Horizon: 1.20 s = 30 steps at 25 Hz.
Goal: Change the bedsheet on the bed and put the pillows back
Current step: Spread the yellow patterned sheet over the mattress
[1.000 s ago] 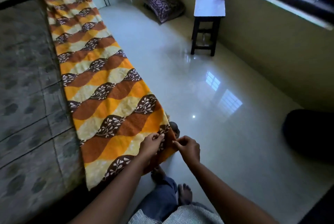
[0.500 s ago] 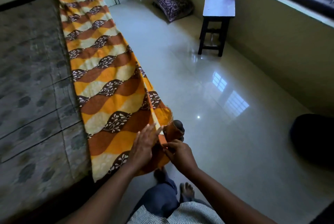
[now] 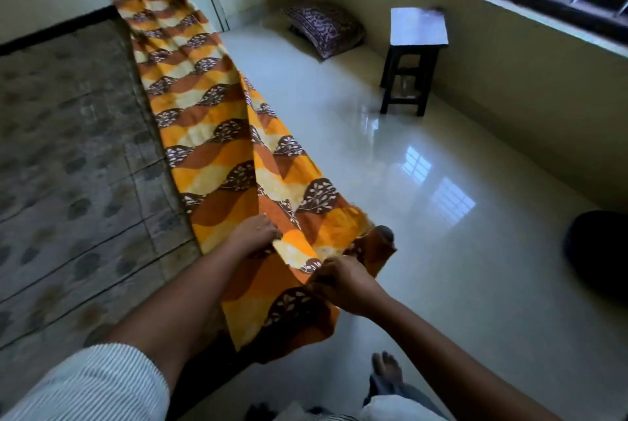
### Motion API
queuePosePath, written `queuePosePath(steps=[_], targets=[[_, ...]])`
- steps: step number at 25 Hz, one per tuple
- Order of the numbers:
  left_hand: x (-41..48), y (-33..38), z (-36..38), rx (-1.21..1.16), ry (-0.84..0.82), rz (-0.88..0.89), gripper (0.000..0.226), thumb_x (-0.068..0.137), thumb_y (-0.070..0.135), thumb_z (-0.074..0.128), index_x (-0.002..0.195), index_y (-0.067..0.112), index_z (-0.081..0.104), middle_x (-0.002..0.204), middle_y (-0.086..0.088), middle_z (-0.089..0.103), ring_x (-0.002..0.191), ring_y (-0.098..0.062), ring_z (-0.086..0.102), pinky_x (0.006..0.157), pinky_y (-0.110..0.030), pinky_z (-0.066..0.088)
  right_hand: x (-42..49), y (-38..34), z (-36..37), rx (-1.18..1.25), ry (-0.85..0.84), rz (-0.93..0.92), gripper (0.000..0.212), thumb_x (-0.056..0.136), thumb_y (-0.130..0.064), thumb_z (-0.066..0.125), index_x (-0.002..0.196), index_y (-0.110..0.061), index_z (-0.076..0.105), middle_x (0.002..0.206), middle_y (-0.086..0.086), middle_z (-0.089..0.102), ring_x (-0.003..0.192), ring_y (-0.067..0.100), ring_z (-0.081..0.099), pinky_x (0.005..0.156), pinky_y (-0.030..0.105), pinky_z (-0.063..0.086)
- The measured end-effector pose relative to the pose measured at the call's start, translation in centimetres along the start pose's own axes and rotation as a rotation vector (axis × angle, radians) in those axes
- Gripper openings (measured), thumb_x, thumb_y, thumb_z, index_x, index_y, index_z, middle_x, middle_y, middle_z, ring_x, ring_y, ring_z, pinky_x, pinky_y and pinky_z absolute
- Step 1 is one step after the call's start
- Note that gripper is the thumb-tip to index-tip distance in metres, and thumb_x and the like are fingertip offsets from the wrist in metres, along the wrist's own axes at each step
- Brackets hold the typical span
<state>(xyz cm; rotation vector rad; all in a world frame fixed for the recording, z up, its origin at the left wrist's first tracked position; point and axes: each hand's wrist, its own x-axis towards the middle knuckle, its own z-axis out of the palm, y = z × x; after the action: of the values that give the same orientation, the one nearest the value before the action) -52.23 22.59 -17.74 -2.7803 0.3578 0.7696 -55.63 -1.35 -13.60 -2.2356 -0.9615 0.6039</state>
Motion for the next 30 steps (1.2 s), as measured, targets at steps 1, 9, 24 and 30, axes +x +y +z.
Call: queuePosePath(steps=[1,9,24,30], targets=[[-1.6,-1.6,1.8,-0.016,0.031,-0.024,0.039,0.095,0.018,0.046,0.134,0.022,0.046,0.140,-0.004,0.046,0.131,-0.021,0.038,0.109,-0.030,0.024,0.9,-1.5,1.2,-0.014,-0.027,-0.014,0.022,0.091,-0.023,0.056,0.105,-0.014,0.070,0.102,0.004,0.067,0.090,0.016,0.060,0.058,0.012,0.031],[-18.2,-11.5,15.9,-0.073,0.076,-0.287,0.049,0.099,0.007,0.023,0.147,0.013,0.019,0.156,-0.008,0.017,0.144,-0.020,0.016,0.117,-0.033,0.004,6.6,-15.4,11.9,-0.072,-0.031,-0.019,0.017,0.087,-0.017,0.062,0.099,-0.012,0.073,0.096,0.006,0.071,0.080,0.010,0.062,0.056,0.010,0.033],[-33.9,-17.9,32.6,-0.324,-0.188,-0.381,0.042,0.101,0.020,0.027,0.141,0.027,0.036,0.155,-0.008,0.022,0.144,-0.022,0.014,0.117,-0.042,0.001,8.5,-27.9,31.4,-0.117,-0.390,0.082,0.026,0.091,-0.019,0.053,0.114,-0.017,0.065,0.112,0.008,0.066,0.101,0.024,0.061,0.080,0.030,0.046],[-33.4,-12.0,31.0,-1.061,0.172,-0.514,0.038,0.096,0.016,0.048,0.133,0.016,0.049,0.142,-0.005,0.044,0.130,-0.022,0.040,0.103,-0.027,0.032,7.6,-23.6,28.3,0.013,-0.266,0.308,0.025,0.091,-0.017,0.055,0.114,-0.021,0.065,0.116,-0.002,0.064,0.095,0.009,0.060,0.077,0.016,0.043]])
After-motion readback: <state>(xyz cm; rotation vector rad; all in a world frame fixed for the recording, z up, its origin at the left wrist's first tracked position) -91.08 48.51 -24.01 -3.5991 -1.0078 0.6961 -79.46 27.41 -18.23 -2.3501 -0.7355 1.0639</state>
